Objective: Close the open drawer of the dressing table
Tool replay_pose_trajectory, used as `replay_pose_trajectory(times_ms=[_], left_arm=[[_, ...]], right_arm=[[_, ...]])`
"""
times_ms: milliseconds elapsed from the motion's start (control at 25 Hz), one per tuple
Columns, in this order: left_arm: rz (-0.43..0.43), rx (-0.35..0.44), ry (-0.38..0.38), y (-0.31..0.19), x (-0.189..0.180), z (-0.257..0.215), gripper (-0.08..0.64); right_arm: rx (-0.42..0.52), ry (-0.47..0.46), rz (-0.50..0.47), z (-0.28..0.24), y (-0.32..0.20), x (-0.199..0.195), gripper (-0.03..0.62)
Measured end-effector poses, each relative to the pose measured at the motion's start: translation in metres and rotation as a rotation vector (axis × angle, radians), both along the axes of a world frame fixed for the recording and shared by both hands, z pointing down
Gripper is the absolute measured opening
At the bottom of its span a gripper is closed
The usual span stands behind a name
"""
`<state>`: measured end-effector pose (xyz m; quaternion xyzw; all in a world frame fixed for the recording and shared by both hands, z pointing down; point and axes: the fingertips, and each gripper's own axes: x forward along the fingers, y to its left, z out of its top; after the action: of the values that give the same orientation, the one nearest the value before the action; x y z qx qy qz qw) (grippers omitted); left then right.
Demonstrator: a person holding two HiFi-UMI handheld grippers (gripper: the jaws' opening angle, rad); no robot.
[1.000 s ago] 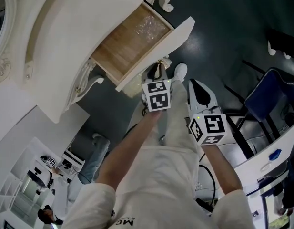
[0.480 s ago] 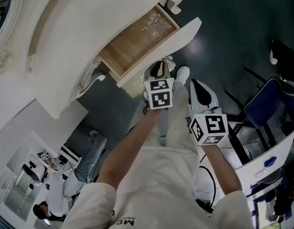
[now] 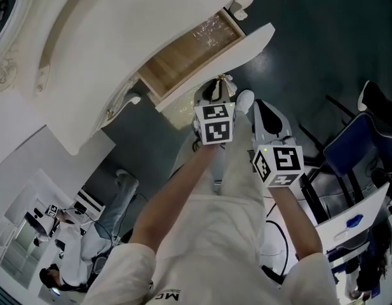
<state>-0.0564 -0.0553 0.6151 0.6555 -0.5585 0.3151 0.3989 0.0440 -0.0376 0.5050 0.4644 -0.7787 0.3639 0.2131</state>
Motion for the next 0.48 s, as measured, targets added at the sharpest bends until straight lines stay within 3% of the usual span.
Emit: replay_pose_trajectory(times_ms=[480], left_arm=[[-0.028,0.011,0.001,-0.023,-0.022,0.001,0.049]], right_arm=[[-0.008,0.012,-0.039,0.012,-0.02,-0.013,0.002]])
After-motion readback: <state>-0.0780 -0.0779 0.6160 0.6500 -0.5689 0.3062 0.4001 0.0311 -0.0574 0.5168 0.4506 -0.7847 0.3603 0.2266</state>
